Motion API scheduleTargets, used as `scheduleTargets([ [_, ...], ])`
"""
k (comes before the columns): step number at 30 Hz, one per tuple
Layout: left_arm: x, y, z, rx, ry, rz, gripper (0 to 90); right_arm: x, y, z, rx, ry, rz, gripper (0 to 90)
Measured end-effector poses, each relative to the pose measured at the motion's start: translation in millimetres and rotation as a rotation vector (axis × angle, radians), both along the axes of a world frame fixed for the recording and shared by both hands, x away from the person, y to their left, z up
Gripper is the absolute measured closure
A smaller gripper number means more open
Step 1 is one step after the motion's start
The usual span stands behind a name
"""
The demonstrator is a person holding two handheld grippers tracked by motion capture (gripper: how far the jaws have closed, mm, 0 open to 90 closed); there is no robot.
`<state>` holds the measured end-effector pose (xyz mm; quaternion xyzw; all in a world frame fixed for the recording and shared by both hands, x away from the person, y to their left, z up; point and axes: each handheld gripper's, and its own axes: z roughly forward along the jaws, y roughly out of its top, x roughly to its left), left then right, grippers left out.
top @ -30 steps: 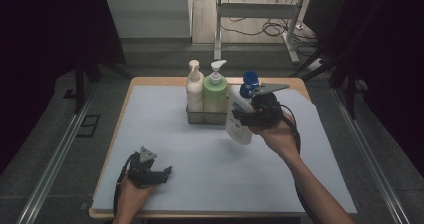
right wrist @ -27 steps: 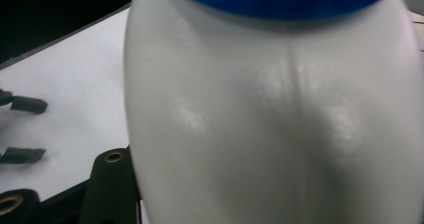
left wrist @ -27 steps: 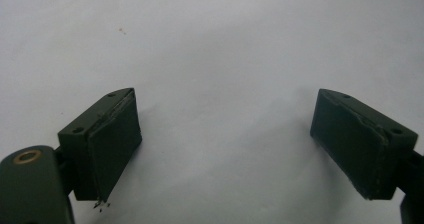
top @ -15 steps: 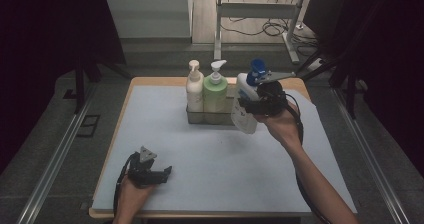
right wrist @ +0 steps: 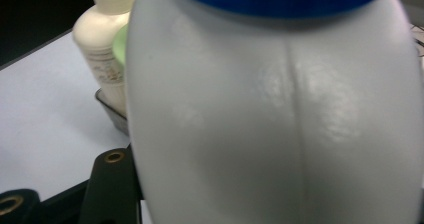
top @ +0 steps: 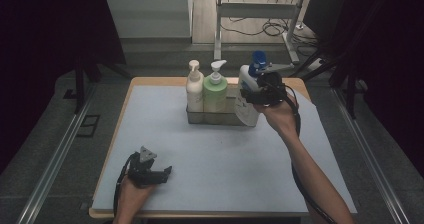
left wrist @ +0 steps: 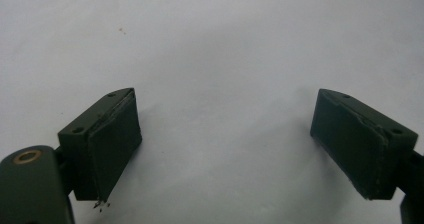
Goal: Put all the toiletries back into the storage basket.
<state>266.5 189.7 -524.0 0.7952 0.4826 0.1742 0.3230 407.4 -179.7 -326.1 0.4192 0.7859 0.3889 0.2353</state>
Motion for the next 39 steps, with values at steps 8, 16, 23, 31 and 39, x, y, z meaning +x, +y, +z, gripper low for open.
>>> scheduleTargets([
  [8,0.0,0.0,0.0,0.0,0.0,0.0,12.2,14.6,2.2,-0.5,-0.002,-0.005,-0.035,40.0],
  [16,0.1,0.2,0.1,-0.002,0.002,0.001,12.3,28.7,4.1,-2.4,0.011,-0.005,-0.065,40.0],
  [23,0.1,0.2,0.1,-0.002,0.002,0.001,12.3,39.8,7.8,-2.8,0.005,-0.01,-0.088,40.1],
  [31,0.1,0.2,0.0,-0.003,0.001,0.001,12.3,51.6,12.6,-6.0,0.002,-0.019,-0.107,40.1],
  [39,0.0,0.1,0.0,-0.004,0.003,0.002,12.3,59.2,16.1,-17.1,-0.003,-0.011,-0.124,40.1],
])
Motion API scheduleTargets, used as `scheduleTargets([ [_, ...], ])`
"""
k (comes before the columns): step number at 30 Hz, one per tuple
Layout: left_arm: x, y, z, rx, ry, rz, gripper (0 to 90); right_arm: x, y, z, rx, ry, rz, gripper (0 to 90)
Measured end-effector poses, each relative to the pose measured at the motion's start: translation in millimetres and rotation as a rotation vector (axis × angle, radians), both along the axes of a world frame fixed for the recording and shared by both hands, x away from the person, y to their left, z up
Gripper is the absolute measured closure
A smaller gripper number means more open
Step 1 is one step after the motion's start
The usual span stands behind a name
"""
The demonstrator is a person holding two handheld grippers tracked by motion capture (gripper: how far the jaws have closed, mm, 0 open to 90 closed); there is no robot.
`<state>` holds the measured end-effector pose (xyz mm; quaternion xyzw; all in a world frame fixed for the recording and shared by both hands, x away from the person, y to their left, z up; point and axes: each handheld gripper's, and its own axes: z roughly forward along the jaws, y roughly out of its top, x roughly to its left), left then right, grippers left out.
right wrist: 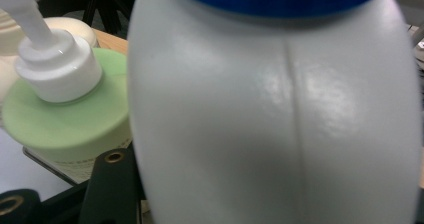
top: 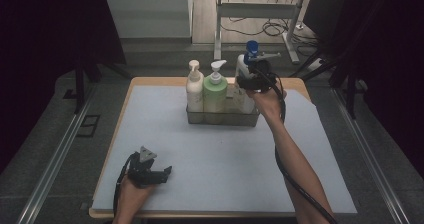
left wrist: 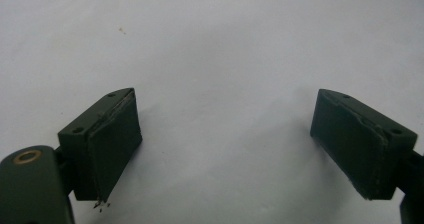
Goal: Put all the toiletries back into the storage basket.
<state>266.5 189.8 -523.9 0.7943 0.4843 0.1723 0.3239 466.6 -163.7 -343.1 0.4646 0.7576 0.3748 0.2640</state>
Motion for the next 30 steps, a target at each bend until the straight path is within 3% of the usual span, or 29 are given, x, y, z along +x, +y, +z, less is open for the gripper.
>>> scheduleTargets([
  [30,-0.1,0.1,0.0,0.003,-0.001,-0.002,12.3,-1.3,1.4,-43.3,-0.019,0.071,0.006,40.3],
])
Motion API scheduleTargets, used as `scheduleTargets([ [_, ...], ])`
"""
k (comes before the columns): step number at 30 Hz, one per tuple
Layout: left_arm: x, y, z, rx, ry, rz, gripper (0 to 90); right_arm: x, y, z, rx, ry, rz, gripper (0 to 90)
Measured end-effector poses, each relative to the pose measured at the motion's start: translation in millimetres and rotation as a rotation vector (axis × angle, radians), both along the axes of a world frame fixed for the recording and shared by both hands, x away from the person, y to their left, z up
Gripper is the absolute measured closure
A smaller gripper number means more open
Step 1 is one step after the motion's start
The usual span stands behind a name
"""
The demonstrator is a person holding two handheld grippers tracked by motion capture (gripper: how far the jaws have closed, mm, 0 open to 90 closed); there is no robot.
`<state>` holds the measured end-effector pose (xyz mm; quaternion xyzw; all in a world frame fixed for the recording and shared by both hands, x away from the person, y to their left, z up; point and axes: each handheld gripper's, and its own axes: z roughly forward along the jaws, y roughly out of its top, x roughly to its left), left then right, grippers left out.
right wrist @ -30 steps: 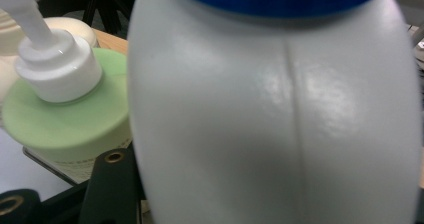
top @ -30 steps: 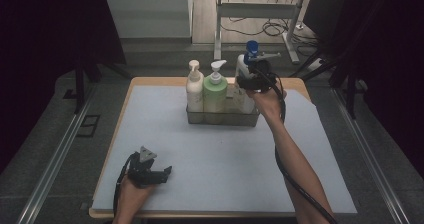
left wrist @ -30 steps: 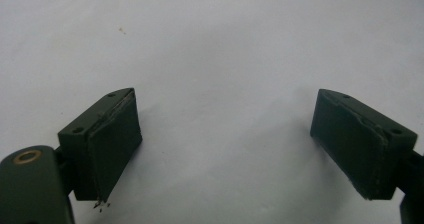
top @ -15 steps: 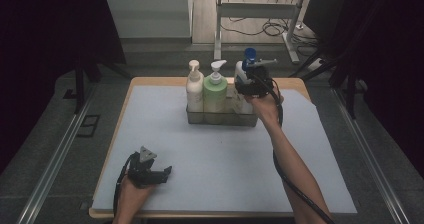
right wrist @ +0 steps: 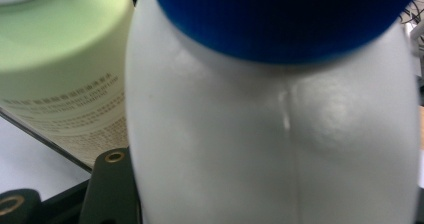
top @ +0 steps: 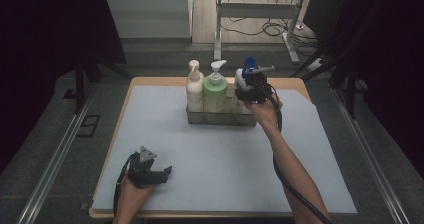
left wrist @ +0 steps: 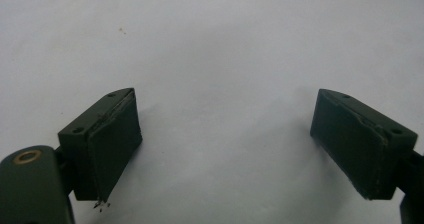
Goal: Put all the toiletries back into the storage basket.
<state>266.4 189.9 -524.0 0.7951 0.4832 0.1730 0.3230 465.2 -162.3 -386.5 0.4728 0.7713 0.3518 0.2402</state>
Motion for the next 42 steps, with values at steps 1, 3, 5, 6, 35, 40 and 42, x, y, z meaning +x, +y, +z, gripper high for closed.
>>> scheduleTargets([
  [1,0.0,0.0,0.0,0.0,0.0,0.0,12.3,0.1,0.0,-1.0,-0.002,0.002,0.0,40.3],
  [3,0.0,0.0,0.0,0.0,0.0,0.0,12.3,0.4,0.2,-2.9,-0.007,0.004,0.0,40.3],
  [5,0.0,0.0,0.1,0.001,0.0,-0.001,12.3,0.7,0.4,-4.7,-0.014,0.005,-0.001,40.3],
  [6,0.0,0.1,0.1,0.001,0.0,-0.001,12.3,0.7,0.8,-5.6,-0.012,0.008,-0.002,40.3],
  [35,-0.2,-0.2,0.0,-0.001,-0.001,0.001,12.3,3.4,-12.8,-15.7,0.025,0.0,0.017,35.1],
  [40,-0.2,-0.2,-0.1,-0.001,-0.001,0.001,12.3,-2.7,-15.8,-15.9,0.022,-0.008,0.032,34.2],
  [42,-0.2,-0.3,-0.1,-0.001,-0.001,0.001,12.3,-5.0,-16.9,-15.7,0.026,-0.01,0.036,33.9],
])
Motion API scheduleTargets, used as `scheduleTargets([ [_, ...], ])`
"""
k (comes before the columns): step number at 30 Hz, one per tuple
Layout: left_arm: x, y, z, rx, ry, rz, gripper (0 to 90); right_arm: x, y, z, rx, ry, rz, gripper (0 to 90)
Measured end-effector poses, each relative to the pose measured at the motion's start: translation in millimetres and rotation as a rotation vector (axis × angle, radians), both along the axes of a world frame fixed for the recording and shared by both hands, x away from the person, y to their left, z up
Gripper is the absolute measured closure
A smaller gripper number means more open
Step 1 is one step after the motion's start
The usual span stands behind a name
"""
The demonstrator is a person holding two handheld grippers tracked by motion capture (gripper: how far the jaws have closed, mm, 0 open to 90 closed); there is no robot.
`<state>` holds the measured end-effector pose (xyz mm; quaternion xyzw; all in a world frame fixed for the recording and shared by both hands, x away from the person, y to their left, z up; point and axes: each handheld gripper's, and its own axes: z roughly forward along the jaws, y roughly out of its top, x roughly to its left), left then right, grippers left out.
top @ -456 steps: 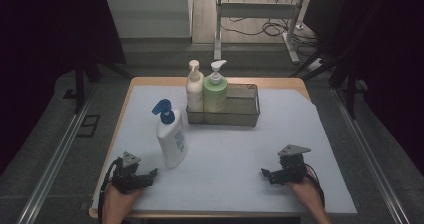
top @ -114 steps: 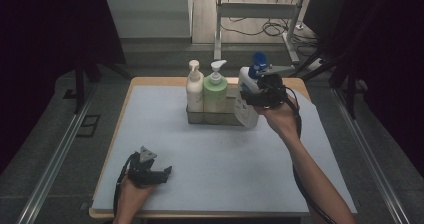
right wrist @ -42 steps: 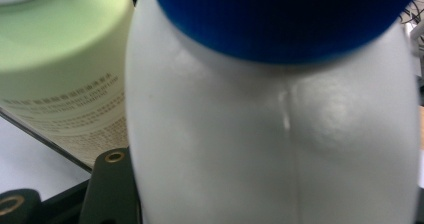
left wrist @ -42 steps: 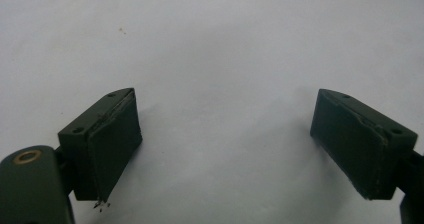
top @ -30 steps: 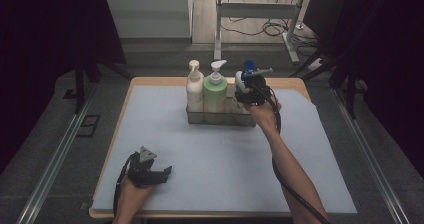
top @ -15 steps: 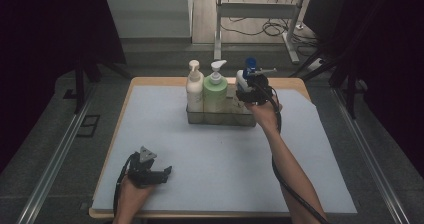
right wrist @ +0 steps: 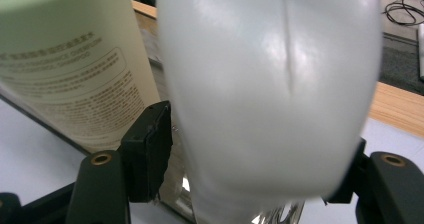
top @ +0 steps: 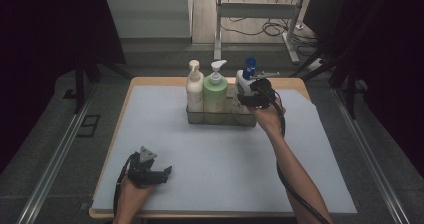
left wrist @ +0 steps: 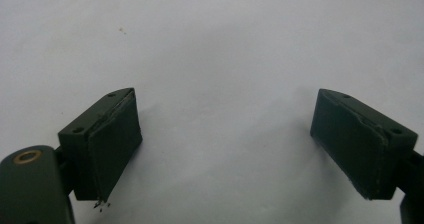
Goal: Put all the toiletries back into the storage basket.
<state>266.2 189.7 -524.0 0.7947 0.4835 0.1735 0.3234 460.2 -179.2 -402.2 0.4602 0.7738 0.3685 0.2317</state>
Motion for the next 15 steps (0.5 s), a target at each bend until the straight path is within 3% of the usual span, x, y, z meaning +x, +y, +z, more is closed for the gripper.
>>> scheduleTargets([
  [15,0.0,0.0,0.0,0.001,0.0,0.0,12.2,-17.9,-14.2,2.4,0.012,-0.003,0.031,32.2],
])
